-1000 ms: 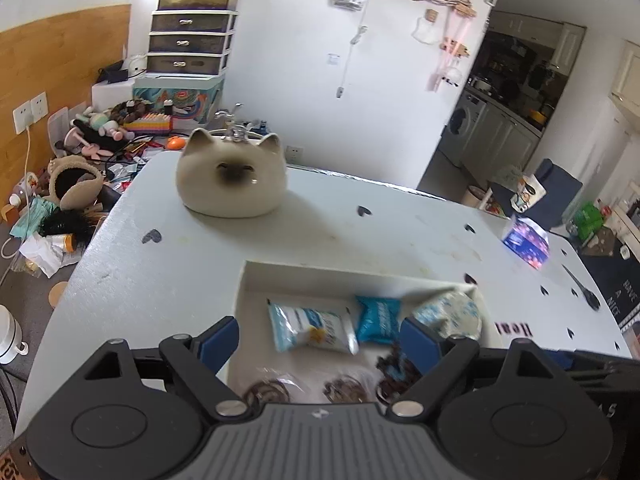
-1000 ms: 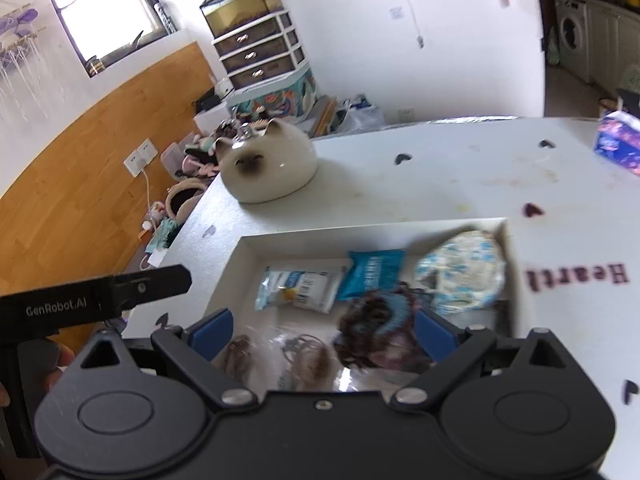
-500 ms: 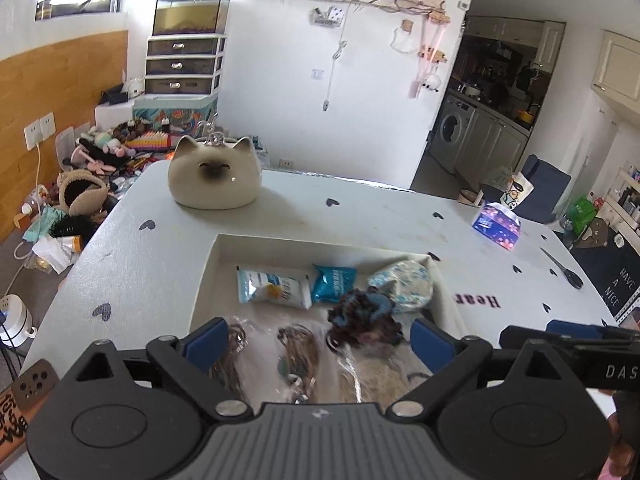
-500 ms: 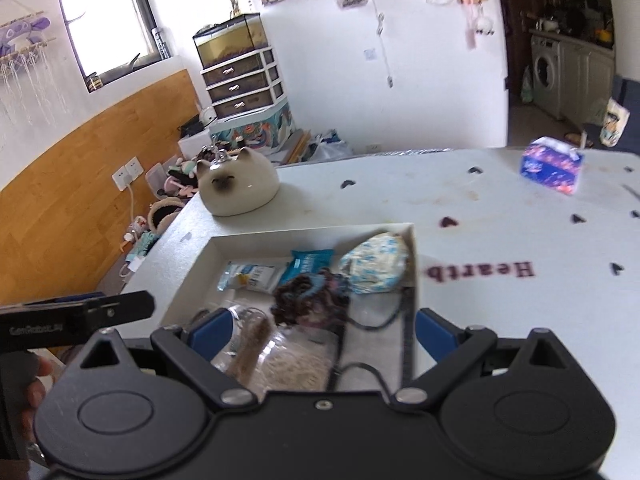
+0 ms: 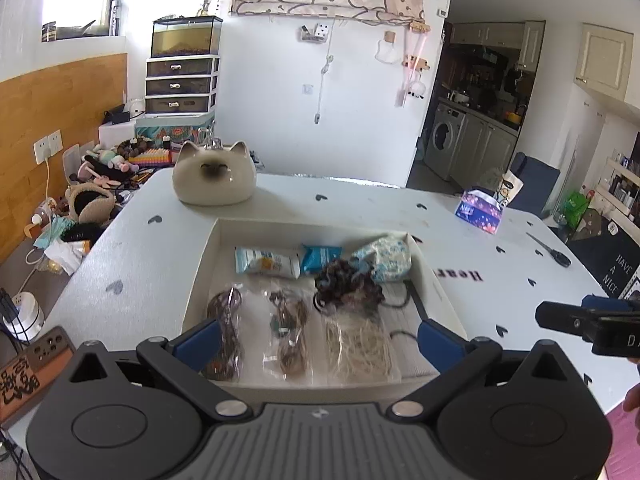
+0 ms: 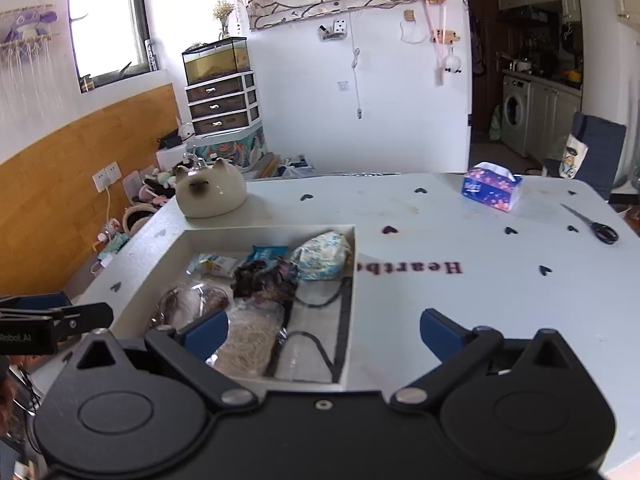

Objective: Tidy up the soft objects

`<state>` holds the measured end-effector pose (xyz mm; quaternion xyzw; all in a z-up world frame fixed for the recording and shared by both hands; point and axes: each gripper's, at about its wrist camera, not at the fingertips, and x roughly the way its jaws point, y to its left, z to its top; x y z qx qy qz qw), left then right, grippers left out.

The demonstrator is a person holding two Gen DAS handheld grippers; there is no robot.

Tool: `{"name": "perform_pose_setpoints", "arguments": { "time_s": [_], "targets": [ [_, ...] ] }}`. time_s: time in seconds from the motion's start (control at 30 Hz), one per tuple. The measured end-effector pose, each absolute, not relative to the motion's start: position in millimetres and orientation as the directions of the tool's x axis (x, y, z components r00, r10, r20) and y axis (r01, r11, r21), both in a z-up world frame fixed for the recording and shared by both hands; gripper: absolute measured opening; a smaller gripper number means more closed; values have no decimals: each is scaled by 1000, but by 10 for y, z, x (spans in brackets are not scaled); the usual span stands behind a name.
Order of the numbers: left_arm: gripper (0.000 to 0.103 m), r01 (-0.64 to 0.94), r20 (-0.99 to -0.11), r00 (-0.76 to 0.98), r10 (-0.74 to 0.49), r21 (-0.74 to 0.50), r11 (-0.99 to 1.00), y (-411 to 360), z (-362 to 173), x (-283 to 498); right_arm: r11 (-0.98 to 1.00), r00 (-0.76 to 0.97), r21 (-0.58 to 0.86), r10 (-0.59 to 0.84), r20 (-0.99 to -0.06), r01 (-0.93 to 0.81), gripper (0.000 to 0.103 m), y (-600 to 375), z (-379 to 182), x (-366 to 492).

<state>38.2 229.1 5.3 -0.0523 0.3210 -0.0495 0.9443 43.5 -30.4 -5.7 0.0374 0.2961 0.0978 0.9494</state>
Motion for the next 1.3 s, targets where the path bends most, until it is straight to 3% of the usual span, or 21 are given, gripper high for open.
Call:
{"name": "perform_pose_setpoints", "arguments": {
  "time_s": [1.3],
  "targets": [
    [103, 86, -598, 790, -139, -116, 990, 2135, 23, 40, 990, 820, 88, 143, -554, -113, 103, -418, -87, -46]
  ]
}}
